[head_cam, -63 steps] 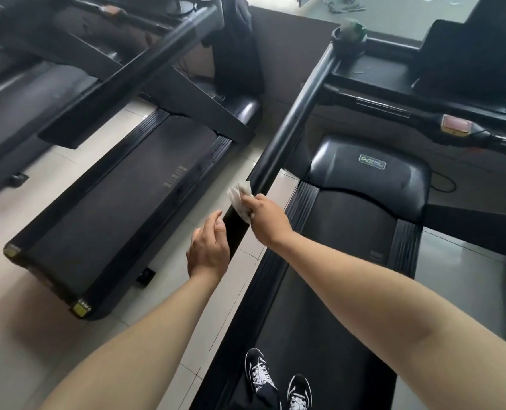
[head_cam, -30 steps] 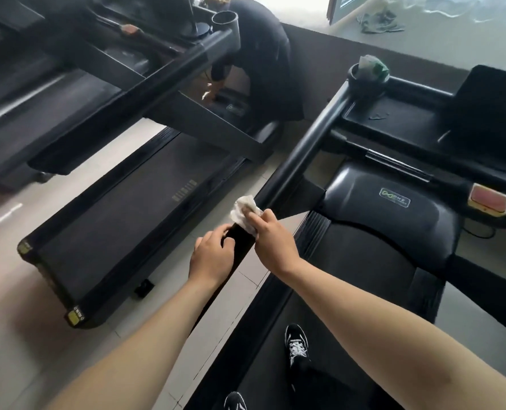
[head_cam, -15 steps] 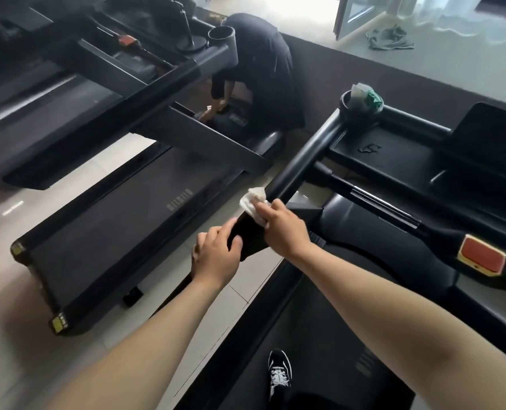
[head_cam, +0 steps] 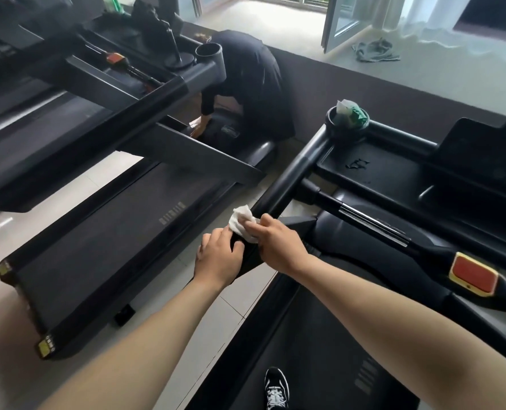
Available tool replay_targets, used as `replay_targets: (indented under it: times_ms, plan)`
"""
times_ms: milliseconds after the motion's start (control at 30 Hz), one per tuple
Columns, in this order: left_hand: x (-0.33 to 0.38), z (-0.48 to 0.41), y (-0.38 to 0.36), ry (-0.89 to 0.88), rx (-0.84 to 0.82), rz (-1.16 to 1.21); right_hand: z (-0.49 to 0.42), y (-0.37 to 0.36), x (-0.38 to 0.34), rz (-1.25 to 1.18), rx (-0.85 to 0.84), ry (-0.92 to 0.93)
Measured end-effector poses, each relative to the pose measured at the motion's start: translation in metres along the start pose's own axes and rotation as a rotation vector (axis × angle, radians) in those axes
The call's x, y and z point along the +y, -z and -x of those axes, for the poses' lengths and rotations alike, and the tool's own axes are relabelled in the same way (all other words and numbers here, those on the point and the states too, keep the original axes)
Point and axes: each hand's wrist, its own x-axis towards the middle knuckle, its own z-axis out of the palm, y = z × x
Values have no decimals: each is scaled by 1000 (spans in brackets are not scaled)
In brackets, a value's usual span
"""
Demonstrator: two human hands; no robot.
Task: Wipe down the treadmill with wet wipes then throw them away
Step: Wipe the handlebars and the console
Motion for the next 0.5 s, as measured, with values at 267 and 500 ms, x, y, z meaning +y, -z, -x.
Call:
replay_targets:
  times_ms: [267,500]
  plan:
    - [42,-47,-12,-95,-42,5,-74,46,69,27,100,-312]
    - [68,-87,-22,-144,-62,11,-62,31,72,224,152,-28]
